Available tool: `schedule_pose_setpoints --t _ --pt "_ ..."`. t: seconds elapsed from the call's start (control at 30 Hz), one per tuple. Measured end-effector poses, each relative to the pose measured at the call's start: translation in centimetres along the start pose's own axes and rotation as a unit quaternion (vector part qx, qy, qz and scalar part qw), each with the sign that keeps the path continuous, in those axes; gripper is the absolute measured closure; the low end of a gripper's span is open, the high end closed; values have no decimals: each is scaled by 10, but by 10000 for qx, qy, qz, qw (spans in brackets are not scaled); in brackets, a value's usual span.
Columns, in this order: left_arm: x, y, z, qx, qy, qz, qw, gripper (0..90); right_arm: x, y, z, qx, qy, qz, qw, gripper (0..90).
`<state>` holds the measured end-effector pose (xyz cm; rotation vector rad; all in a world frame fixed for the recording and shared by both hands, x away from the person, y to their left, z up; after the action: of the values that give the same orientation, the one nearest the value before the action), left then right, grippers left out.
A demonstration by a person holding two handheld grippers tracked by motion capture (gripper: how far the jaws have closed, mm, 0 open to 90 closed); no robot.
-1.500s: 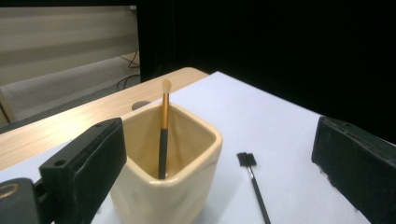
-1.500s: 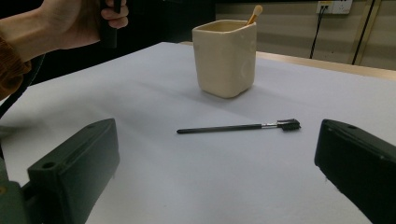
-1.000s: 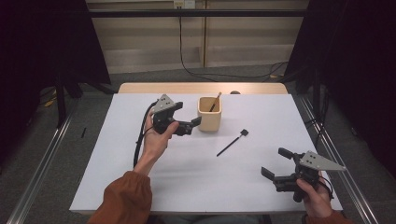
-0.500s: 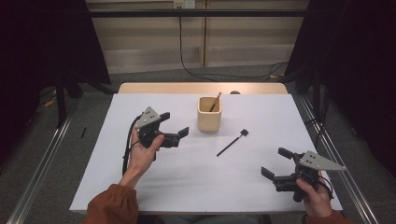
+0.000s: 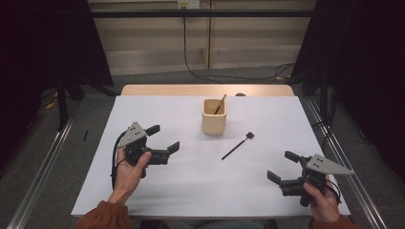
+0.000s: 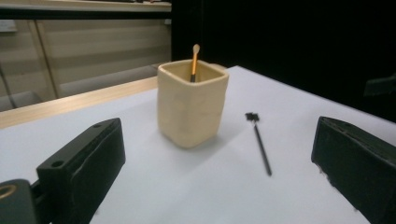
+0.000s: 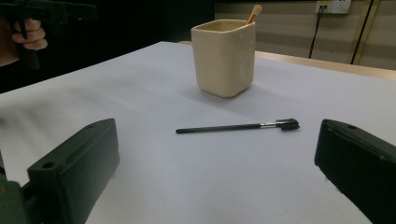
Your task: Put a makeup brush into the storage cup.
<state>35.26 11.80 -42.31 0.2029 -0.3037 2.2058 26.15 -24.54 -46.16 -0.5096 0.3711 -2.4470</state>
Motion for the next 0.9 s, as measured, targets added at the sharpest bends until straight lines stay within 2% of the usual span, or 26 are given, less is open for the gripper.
schedule_pose_setpoints --t 0.1,0.17,0.23,0.27,0.33,0.43,0.5,0.53,0.57,0.6,0.67,0.9 --pt "8 1 -4 -4 1 -29 10000 24 0 -1 0 7 7 8 10000 0" --pt "13 1 -8 133 11 -96 9999 24 0 0 0 12 10 -7 10000 0" --pt "16 2 -9 116 -2 -104 9999 24 0 1 1 -25 23 -40 10000 0" --pt "18 2 -10 81 6 -78 9999 24 0 1 1 -25 23 -40 10000 0" --pt "25 4 -11 138 79 -23 9999 24 -1 2 1 -35 30 -76 10000 0" --pt "33 4 -14 19 37 106 9999 24 -1 2 1 -62 23 -88 9999 0" --pt "38 8 -15 165 92 -34 9998 24 -1 1 2 -39 65 -103 9999 0" --pt "42 10 -17 -61 21 58 10000 24 -1 2 2 -30 53 -103 9999 0" --pt "42 10 -17 -61 21 58 10000 24 -1 2 2 -30 53 -103 9999 0" --pt "44 11 -19 -198 -28 105 9997 24 -2 2 1 -38 42 -96 9999 0" --pt "49 12 -23 -201 -42 194 9996 24 -2 2 1 -70 19 -95 9999 0" --pt "58 17 -35 -107 -142 266 9995 24 0 1 2 -76 53 -74 9999 0"
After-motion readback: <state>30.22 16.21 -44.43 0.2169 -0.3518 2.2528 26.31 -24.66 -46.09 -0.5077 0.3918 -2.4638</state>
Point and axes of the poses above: each handheld gripper's, and its own axes: x roughly backward along the jaws, z roughly out of its top, y roughly to its right, the point moved 8 cm from there along -x, roughly forward along the jaws, and after that the axes turned 15 degrees about -x, right-handed, at the moved point
